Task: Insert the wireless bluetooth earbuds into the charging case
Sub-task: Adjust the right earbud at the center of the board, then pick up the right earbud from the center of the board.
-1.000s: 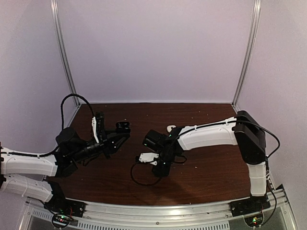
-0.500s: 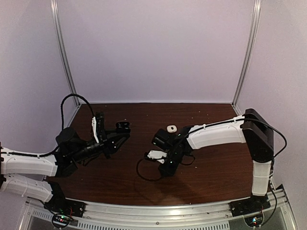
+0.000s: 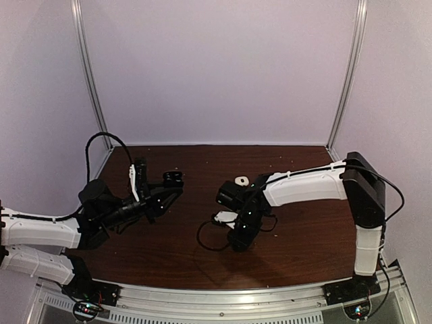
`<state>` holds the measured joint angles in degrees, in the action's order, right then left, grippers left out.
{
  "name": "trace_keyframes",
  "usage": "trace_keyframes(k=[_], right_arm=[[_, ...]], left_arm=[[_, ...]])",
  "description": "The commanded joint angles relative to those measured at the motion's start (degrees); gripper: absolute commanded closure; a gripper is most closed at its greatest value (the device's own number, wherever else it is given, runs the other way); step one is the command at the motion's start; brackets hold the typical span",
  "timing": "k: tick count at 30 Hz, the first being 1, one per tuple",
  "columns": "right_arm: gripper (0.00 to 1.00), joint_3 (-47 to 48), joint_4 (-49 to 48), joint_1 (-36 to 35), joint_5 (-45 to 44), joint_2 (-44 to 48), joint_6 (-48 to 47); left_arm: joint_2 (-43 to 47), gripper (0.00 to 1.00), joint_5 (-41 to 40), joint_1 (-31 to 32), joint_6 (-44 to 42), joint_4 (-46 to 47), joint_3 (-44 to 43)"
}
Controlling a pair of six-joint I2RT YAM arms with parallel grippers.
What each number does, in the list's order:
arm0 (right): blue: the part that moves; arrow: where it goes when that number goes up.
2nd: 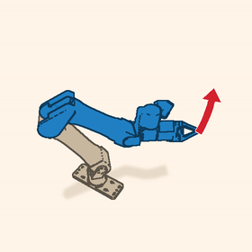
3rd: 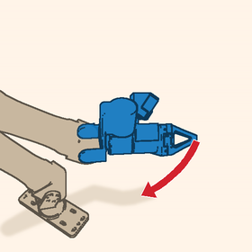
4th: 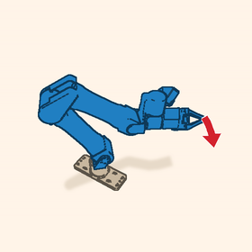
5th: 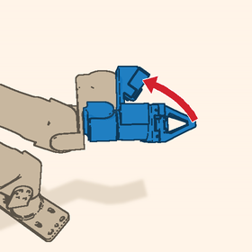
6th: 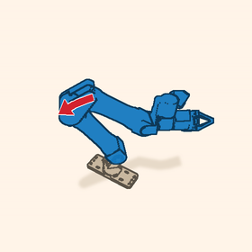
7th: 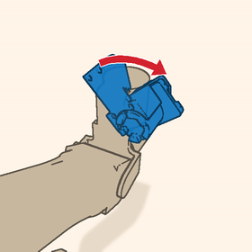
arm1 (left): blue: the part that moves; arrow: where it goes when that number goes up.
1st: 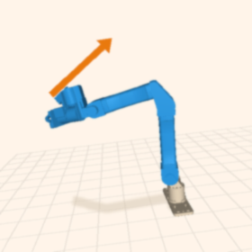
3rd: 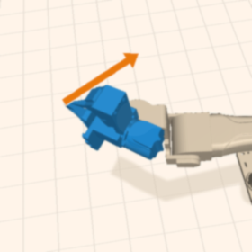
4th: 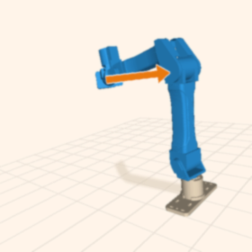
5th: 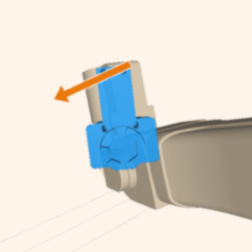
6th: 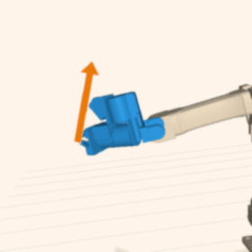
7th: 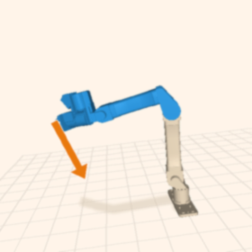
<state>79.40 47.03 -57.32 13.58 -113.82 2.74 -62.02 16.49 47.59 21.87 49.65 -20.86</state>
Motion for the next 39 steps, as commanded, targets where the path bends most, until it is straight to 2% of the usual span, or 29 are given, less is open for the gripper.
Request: trace_keyframes(k=[1, 11, 27, 39], right_arm=[[0.59, 4.09, 5.92, -0.97, -5.18, -2.44, -3.93], [0.60, 10.70, 9.91, -2.30, -6.09, -6.38, -7.38], [0.78, 13.64, 12.73, -3.15, -7.92, -9.78, -8.10], [0.90, 13.07, 10.19, -3.11, -8.67, -7.43, -7.63]], left_arm=[[1.43, 0.93, -0.10, -0.49, -1.24, 2.39, 0.33], [2.25, 0.93, -0.42, -0.48, -1.32, 2.12, 0.82], [3.04, 0.93, -0.74, -0.50, -1.48, 1.77, 1.31], [2.52, 0.93, -1.05, -0.48, -1.32, 1.92, 1.10]])
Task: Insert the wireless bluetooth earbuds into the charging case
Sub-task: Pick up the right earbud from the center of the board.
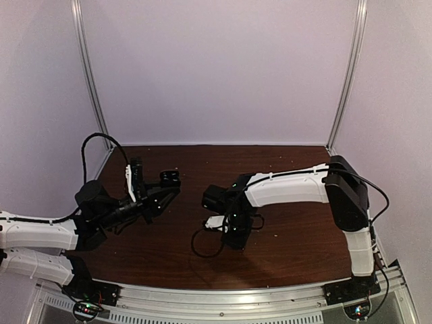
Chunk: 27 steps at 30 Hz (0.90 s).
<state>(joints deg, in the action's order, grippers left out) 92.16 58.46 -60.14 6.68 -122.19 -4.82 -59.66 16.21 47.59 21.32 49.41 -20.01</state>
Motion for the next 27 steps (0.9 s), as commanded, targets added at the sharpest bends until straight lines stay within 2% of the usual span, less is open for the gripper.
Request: trace_keyframes(k=[1, 10, 21, 27], right_arm=[[0.91, -0.05, -1.91, -0.20, -1.98, 1.51, 0.12], [0.93, -6.02, -11.52, 0.37, -4.19, 10.39, 0.04], [0.93, -17.99, -32.72, 0.61, -9.36, 25.78, -2.06], [0.91, -21.57, -45.40, 0.55, -6.88, 35.37, -4.97]], left_arm=[[0.07, 0.93, -0.85, -0.48, -0.76, 2.23, 0.24], [-1.34, 0.93, -1.50, -0.48, -0.50, 3.55, 0.23], [-4.21, 0.93, -0.38, -1.05, 0.90, 5.39, -0.45], [-4.62, 0.93, 1.16, -1.28, 1.16, 6.49, -0.40]])
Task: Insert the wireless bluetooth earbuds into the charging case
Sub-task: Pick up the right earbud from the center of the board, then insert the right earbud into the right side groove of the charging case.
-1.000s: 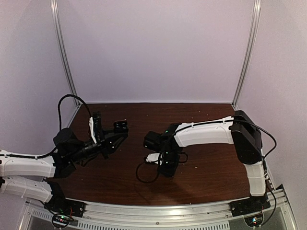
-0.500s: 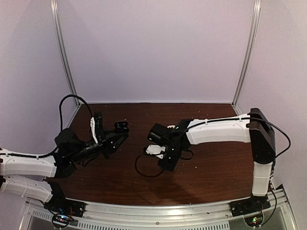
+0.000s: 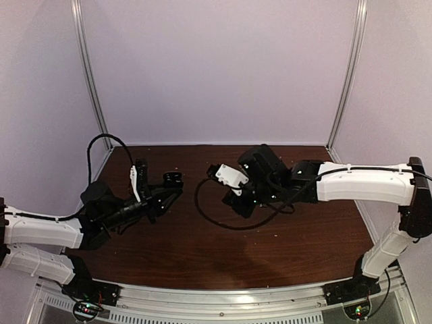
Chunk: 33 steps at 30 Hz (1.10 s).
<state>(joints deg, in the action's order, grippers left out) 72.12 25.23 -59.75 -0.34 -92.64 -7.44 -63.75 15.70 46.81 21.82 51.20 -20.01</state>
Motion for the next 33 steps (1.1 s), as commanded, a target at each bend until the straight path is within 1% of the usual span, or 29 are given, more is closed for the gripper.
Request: trace_keyframes(k=[1, 7, 11, 15, 19, 25, 33], right_arm=[[0.91, -1.99, -14.43, 0.20, 1.96, 7.76, -2.81], [0.92, -5.64, -23.74, -0.43, 9.95, 15.67, -5.20], [0.92, -5.35, -26.55, -1.14, 14.21, 17.36, -5.31], [0.91, -4.29, -29.71, -2.84, 16.86, 17.14, -5.58], [0.91, -2.96, -31.53, -4.90, 17.97, 15.60, -6.51], [0.91, -1.99, -33.01, -7.31, 16.43, 12.49, -8.44], [0.91, -1.45, -35.53, -9.15, 15.31, 10.49, -9.49]], left_arm=[[-0.69, 0.93, 2.08, -0.49, 0.74, 5.40, -0.32], [-2.30, 0.94, 7.37, -0.49, 1.63, 9.11, -0.79], [-4.02, 0.94, 13.60, -0.49, 2.33, 11.78, -1.67], [-5.68, 0.95, 18.37, -0.49, 3.46, 13.96, -2.88], [-6.75, 0.95, 19.91, -0.50, 4.38, 15.08, -3.95], [-7.72, 0.95, 22.29, -0.24, 5.33, 15.90, -5.58], [-7.89, 0.95, 22.70, 0.38, 5.25, 15.33, -6.51]])
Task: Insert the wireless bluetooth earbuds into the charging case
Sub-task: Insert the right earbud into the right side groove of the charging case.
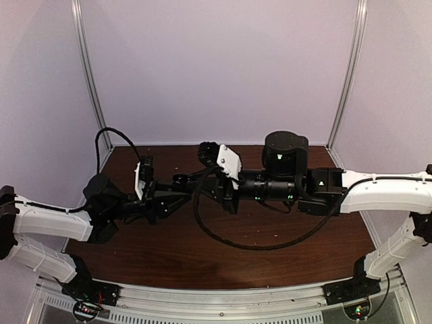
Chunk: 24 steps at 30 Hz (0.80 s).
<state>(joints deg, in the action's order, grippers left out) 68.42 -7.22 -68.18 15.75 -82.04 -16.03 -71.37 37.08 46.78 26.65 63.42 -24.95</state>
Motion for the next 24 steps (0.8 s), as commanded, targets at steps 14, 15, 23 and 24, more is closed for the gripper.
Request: trace_keyframes(k=[14, 15, 23, 24], right_arm=[[0.91, 2.31, -5.61, -0.90, -1.97, -2.11, -1.30], [0.91, 2.25, -5.69, -0.94, -1.89, -2.25, -1.32], [0.91, 1.11, -6.43, -0.90, -2.46, -2.92, -1.57], [0.91, 1.10, -6.35, -0.90, -2.54, -3.09, -1.63]], left_arm=[[-0.62, 0.95, 1.77, 0.94, 0.03, 2.42, -2.50], [-0.53, 0.95, 1.65, 0.93, 0.06, 2.34, -2.49], [0.15, 0.95, 1.08, 0.94, 0.05, 2.06, -2.19], [0.22, 0.95, 1.02, 0.94, 0.06, 2.06, -2.17]])
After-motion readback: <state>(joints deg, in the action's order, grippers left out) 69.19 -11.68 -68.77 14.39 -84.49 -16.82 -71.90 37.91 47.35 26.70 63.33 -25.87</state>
